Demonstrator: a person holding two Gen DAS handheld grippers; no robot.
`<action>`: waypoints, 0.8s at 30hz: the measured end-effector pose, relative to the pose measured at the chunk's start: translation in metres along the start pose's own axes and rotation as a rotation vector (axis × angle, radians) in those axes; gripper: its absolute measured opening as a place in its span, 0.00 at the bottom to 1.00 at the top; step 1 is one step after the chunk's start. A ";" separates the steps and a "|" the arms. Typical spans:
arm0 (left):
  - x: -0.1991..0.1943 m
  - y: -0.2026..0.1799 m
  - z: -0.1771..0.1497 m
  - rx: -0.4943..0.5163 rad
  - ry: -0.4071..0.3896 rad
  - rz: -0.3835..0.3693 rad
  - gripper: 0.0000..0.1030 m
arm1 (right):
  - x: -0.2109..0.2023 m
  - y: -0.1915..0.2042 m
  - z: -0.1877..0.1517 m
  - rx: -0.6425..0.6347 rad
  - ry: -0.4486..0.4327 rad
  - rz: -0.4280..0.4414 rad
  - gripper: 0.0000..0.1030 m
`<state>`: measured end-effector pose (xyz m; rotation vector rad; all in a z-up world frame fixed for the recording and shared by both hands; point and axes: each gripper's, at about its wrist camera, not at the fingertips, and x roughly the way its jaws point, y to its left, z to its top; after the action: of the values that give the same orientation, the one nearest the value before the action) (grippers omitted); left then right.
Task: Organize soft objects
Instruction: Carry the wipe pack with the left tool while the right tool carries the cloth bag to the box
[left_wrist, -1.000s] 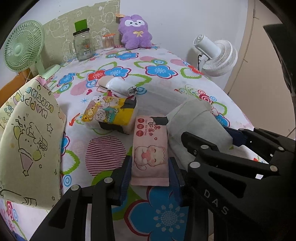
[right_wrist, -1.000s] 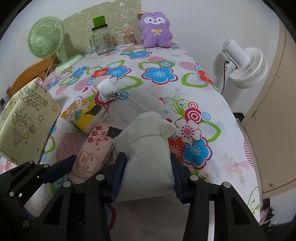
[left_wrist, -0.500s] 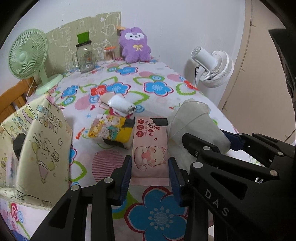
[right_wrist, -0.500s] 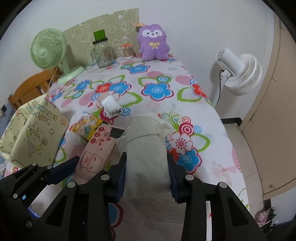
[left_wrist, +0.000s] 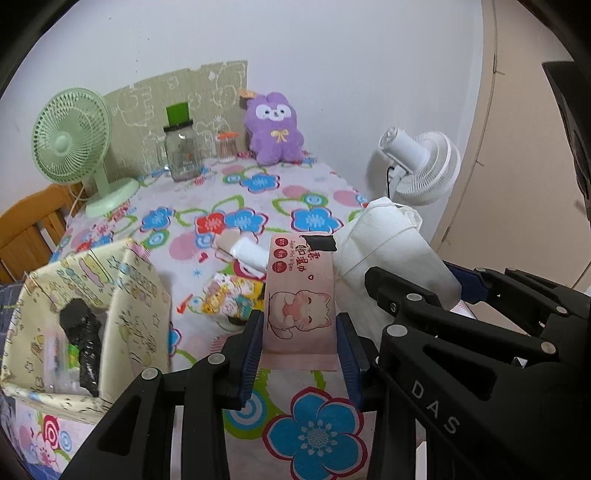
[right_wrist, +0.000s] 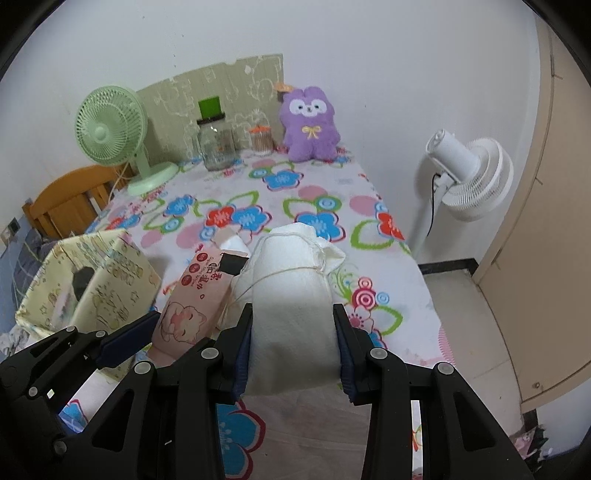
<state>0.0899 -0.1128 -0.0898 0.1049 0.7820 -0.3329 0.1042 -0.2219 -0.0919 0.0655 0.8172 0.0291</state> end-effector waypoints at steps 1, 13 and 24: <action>-0.003 0.000 0.002 0.000 -0.007 0.002 0.38 | -0.003 0.001 0.001 -0.002 -0.007 0.001 0.41; -0.035 0.010 0.016 0.004 -0.081 0.021 0.38 | -0.034 0.015 0.019 -0.015 -0.083 0.007 0.41; -0.051 0.025 0.020 0.003 -0.116 0.051 0.38 | -0.047 0.034 0.033 -0.027 -0.127 0.020 0.41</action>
<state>0.0777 -0.0806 -0.0406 0.1076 0.6630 -0.2894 0.0958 -0.1915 -0.0325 0.0500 0.6887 0.0545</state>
